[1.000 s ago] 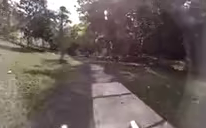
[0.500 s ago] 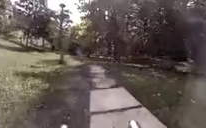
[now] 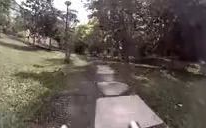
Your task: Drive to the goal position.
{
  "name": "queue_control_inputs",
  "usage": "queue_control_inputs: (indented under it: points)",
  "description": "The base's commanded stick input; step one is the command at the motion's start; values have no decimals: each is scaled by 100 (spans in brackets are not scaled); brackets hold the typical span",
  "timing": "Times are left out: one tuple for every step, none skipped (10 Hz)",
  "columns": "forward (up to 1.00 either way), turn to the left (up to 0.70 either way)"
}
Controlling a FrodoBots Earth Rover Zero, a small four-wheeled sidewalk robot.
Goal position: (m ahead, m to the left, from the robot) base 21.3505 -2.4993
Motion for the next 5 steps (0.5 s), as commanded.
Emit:
queue_control_inputs:
  points:
    - [85,0]
    - [85,0]
    - [85,0]
    - [85,0]
    - [85,0]
